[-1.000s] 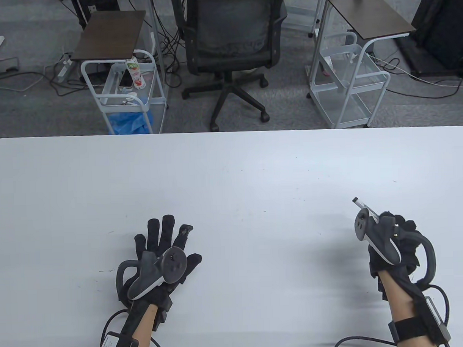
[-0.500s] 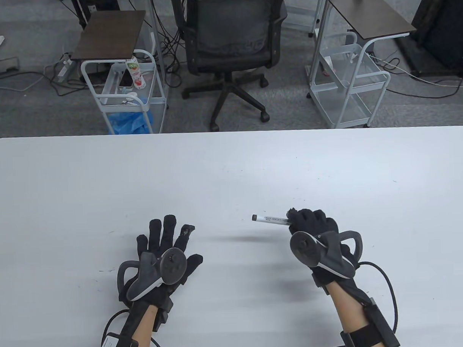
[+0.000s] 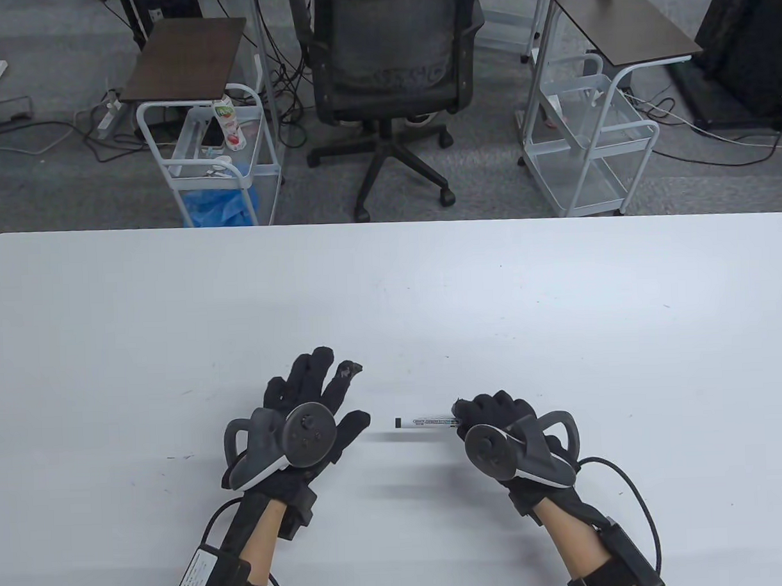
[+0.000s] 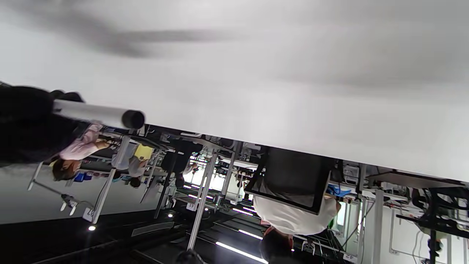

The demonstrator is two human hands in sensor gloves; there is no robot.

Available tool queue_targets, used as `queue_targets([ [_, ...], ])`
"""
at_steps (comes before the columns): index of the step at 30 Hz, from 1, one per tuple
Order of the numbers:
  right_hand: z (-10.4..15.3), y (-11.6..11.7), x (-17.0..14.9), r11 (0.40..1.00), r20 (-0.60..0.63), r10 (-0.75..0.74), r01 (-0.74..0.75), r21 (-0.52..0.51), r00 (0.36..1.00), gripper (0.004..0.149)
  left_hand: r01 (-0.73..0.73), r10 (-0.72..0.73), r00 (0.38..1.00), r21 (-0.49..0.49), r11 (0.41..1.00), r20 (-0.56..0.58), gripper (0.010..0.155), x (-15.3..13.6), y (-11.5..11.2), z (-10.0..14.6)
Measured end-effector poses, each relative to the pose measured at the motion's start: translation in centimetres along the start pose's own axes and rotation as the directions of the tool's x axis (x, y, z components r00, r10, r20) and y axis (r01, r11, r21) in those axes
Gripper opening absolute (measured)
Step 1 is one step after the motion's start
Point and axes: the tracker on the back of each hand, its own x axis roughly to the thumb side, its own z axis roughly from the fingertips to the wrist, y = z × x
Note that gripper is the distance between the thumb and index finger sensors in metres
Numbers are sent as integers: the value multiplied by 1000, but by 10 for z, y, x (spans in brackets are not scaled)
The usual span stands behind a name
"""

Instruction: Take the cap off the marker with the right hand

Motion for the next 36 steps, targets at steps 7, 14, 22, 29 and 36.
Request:
queue_targets([
  [7,4,-2,15,997,75,-10,15,-70,997,47,13,4,994,-150,989,113,74,28,-38,-16],
  [14,5,1,25,992,112,31,-17,-126,993,47,8,28,986,-217,976,161,67,31,-57,-17],
  [22,4,-5,21,994,119,21,-8,-108,993,57,24,1,985,-147,989,170,56,29,-60,-14],
  [29,3,-1,-4,967,117,-252,246,65,961,58,17,7,980,-118,993,200,56,31,-56,-8],
  [36,3,2,-7,980,183,-198,200,8,963,47,-22,49,972,-121,992,228,55,28,-58,-8],
])
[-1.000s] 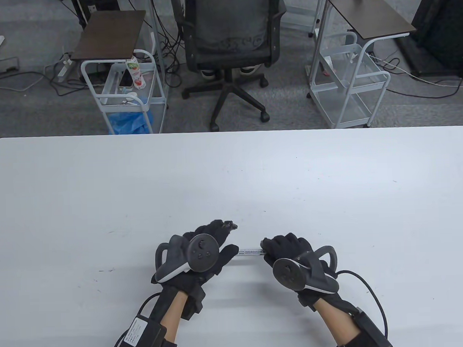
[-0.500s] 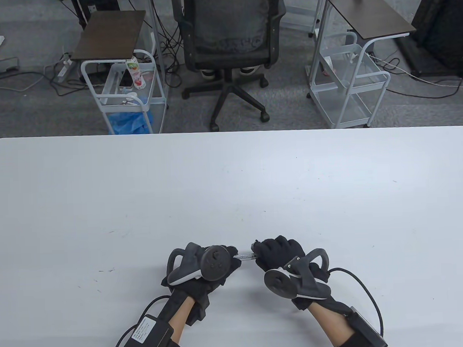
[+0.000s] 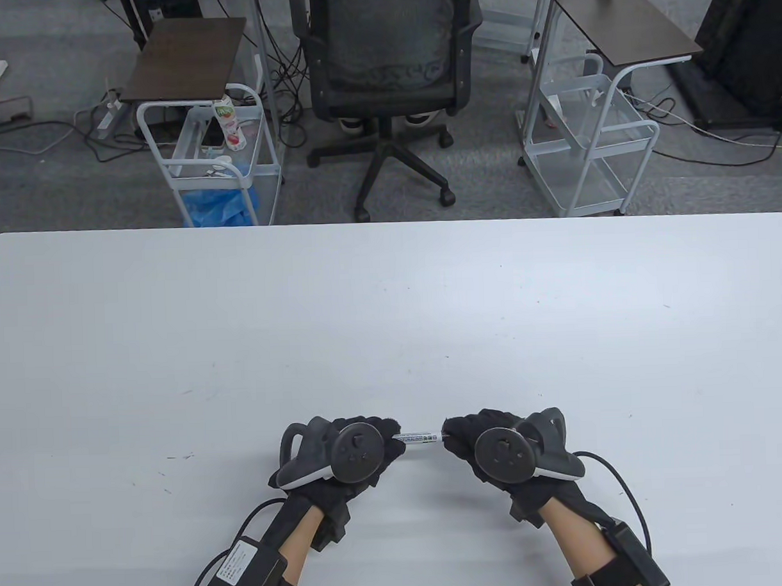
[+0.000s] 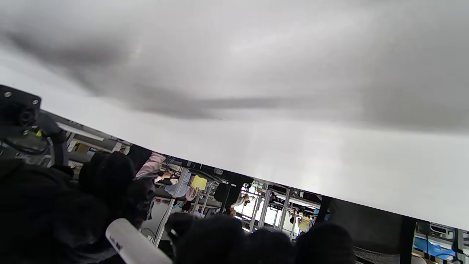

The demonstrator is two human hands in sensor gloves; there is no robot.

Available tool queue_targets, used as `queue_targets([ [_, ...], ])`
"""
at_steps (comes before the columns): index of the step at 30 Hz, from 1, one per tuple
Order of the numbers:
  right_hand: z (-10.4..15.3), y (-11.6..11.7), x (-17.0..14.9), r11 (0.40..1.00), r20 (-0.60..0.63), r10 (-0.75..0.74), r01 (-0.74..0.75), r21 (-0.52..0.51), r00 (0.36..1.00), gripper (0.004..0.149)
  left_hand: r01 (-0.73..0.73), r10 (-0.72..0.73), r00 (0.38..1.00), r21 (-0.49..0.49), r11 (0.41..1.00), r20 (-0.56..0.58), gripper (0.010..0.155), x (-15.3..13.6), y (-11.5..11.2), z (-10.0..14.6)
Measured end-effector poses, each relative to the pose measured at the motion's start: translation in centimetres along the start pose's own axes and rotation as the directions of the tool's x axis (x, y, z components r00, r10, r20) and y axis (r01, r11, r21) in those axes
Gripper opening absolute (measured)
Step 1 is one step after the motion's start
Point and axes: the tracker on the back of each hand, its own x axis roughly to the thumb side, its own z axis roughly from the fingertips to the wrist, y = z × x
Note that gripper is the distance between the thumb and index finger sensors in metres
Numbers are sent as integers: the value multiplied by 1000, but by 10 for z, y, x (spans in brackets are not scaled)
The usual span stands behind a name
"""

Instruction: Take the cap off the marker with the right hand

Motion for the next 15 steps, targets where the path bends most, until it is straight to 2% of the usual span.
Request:
queue_targets([
  [3,3,3,0,999,35,35,-34,-31,999,47,-88,88,996,-58,994,6,55,-3,-3,-1],
  [8,4,3,2,987,67,106,-96,-128,992,47,-151,152,988,-127,980,-6,55,-8,4,-6],
  [9,5,1,3,978,65,141,-128,-166,988,46,-178,179,984,-157,971,-4,55,-11,6,-7],
  [10,10,-4,-8,950,-7,251,-247,-189,968,46,-168,160,985,-146,975,-66,55,-21,10,-2],
  [11,17,-11,-20,934,-13,286,-282,-218,958,46,-193,182,981,-191,963,-70,55,-37,14,4],
  [13,21,-20,-34,957,-65,163,-174,-234,985,47,-239,230,966,-62,969,-122,56,-51,22,14],
  [14,23,-22,-37,968,-91,97,-115,-221,991,47,-252,242,962,-71,965,-125,56,-55,28,15],
  [15,24,-24,-39,965,-106,54,-79,-248,993,48,-243,238,959,-17,970,-155,56,-56,38,20],
])
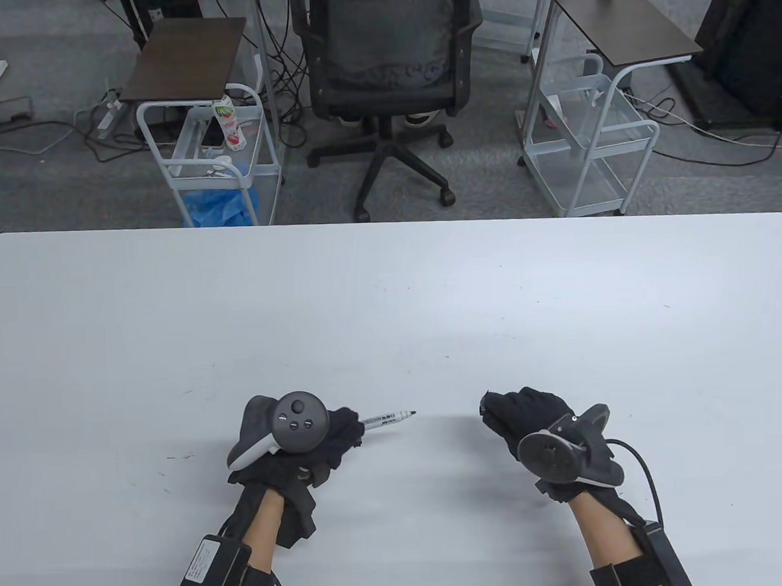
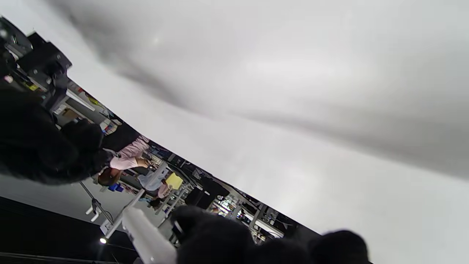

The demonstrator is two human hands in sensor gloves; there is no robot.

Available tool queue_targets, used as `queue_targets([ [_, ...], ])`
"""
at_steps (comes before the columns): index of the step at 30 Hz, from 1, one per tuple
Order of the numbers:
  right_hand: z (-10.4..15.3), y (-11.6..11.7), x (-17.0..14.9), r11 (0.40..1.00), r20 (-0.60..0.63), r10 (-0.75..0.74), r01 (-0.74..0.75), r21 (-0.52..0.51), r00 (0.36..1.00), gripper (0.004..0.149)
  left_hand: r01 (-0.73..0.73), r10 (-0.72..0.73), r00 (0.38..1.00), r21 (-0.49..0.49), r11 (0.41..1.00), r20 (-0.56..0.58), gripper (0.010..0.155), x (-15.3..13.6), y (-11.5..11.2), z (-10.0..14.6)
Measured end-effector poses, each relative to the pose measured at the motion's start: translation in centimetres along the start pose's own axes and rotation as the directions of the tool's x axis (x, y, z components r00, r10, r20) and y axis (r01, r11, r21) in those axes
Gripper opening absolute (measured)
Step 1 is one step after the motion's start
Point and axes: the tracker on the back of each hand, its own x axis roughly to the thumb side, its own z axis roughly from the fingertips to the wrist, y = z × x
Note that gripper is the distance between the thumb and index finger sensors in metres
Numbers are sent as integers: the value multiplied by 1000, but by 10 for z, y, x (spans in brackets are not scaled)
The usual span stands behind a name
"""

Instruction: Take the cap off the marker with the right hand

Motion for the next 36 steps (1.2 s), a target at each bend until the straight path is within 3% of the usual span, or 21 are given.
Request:
queue_targets([
  [3,-2,-2,2,996,-26,77,-76,50,997,50,52,-32,995,226,973,-90,57,0,28,16],
  [5,-2,-1,3,997,-25,72,-71,44,997,51,150,-87,972,294,944,-217,57,-2,44,28],
  [7,-3,0,3,996,-47,59,-56,72,997,52,289,-172,916,298,910,-362,57,-6,56,37],
  [9,-3,1,2,995,-53,39,-34,93,998,51,422,-257,826,249,872,-502,56,-18,63,43],
  [12,-3,3,0,994,-62,36,-30,107,997,51,496,-301,707,145,856,-640,56,-41,66,42],
  [14,-4,3,-1,994,-71,25,-17,111,997,51,512,-350,588,1,859,-729,56,-63,64,39],
  [18,-4,4,-4,993,-83,15,-6,117,996,51,528,-466,366,-233,817,-806,56,-97,50,33],
  [20,-5,4,-6,992,-92,10,1,123,996,51,530,-521,290,-319,786,-803,56,-109,41,30],
  [26,-5,5,-10,994,-106,-5,17,111,994,51,494,-608,159,-471,731,-777,55,-131,14,22],
  [36,-7,10,-11,992,-102,-8,21,127,995,52,488,-672,95,-554,675,-735,52,-144,-2,11],
])
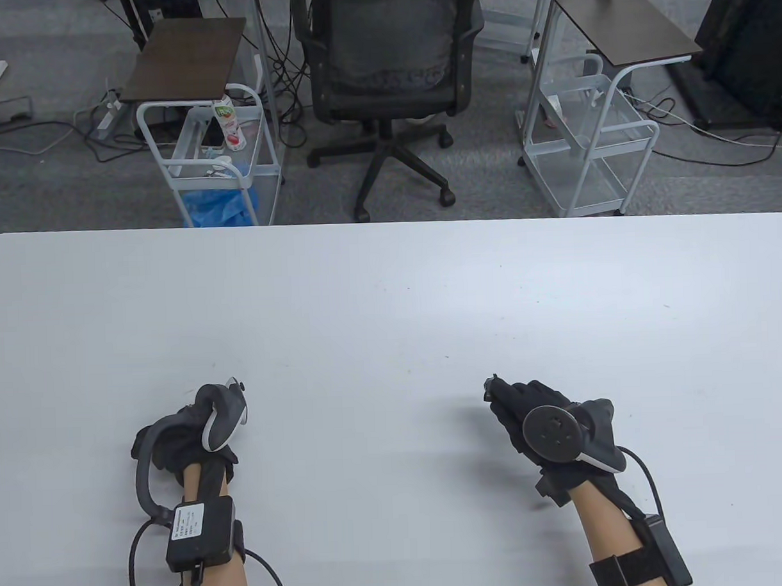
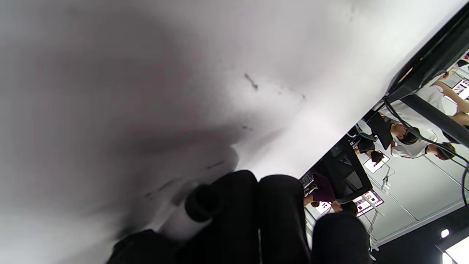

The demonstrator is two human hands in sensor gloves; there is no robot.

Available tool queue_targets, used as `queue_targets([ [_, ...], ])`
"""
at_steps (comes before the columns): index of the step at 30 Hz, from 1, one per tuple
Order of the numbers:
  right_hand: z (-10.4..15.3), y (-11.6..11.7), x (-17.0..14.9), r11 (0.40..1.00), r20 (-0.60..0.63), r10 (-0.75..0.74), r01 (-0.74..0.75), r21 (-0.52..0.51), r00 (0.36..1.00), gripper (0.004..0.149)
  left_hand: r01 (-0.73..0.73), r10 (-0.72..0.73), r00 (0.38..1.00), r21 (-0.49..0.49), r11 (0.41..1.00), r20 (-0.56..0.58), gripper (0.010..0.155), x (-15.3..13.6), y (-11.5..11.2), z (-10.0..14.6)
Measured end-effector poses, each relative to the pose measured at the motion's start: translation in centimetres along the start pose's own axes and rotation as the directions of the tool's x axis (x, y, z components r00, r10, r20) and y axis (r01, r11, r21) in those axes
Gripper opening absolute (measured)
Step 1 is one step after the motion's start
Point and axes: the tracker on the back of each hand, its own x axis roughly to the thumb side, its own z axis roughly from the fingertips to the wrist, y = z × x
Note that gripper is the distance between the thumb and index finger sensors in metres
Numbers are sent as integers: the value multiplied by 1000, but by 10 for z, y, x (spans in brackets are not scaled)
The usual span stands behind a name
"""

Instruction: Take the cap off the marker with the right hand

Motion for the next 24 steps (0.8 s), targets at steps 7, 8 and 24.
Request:
queue_targets([
  [7,0,0,-3,1000,2,-9,9,-5,1000,52,-25,26,1000,-17,1000,17,60,1,-3,-5],
  [8,1,0,-4,1000,1,-7,7,-5,1000,52,-38,38,999,-23,999,18,63,1,-4,-5],
  [24,1,-4,-14,1000,-66,16,-18,-22,998,51,-655,458,698,232,719,550,83,-84,128,100],
])
